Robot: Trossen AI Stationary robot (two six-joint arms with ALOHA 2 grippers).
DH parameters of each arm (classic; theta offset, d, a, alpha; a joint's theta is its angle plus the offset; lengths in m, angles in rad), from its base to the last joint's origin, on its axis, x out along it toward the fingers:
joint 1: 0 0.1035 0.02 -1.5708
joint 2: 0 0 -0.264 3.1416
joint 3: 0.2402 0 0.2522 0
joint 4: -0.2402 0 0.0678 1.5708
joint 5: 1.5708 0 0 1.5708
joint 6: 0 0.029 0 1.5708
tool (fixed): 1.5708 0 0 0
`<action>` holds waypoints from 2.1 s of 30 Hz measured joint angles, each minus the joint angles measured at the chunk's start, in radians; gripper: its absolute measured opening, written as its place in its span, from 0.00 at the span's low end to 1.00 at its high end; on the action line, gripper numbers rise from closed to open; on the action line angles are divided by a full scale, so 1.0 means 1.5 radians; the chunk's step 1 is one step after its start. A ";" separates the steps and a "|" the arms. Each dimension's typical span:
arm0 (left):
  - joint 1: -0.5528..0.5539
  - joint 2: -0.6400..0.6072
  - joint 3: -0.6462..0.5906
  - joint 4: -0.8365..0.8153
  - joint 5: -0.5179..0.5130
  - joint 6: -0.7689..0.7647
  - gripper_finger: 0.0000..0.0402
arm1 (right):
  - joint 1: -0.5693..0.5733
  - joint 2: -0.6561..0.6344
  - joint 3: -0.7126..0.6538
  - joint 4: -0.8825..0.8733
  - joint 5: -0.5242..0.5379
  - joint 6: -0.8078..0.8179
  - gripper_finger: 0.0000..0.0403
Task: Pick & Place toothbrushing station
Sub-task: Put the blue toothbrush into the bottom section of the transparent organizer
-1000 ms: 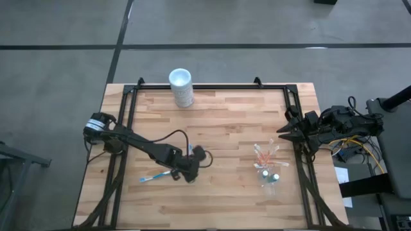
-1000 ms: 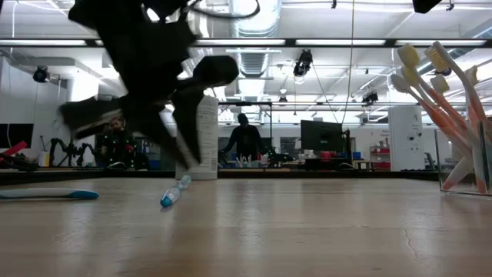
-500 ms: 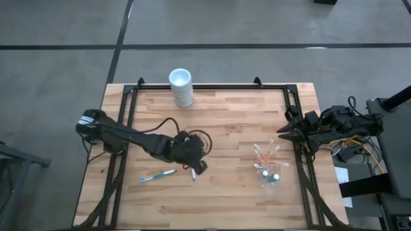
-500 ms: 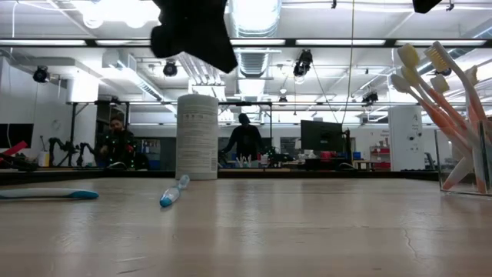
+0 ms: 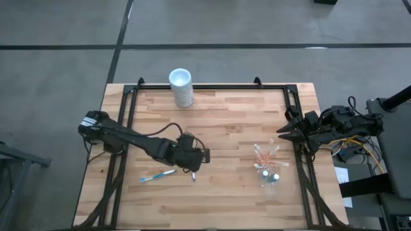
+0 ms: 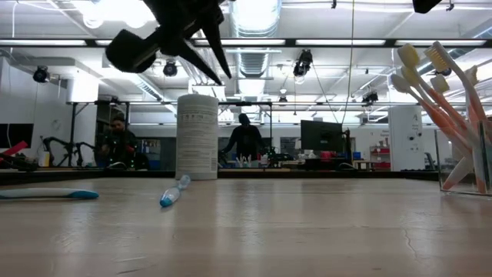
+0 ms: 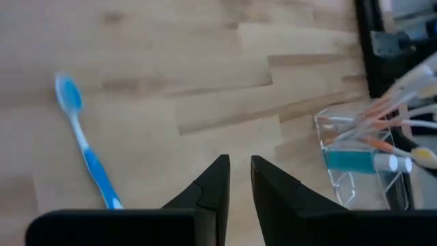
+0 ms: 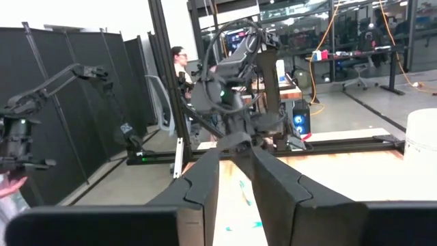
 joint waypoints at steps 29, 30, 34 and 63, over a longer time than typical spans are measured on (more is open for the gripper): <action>-0.046 0.139 -0.003 -0.054 0.198 -0.318 0.42 | 0.000 0.000 0.000 0.000 0.000 0.000 0.19; -0.045 0.145 -0.005 -0.052 0.198 -0.318 0.42 | 0.000 0.000 0.000 0.000 0.000 0.000 0.19; -0.042 0.156 -0.011 -0.047 0.198 -0.314 0.42 | 0.000 0.000 0.000 0.000 0.000 0.000 0.17; -0.033 0.153 -0.087 0.053 0.206 -0.281 0.14 | 0.000 0.000 0.000 0.000 0.000 0.000 0.17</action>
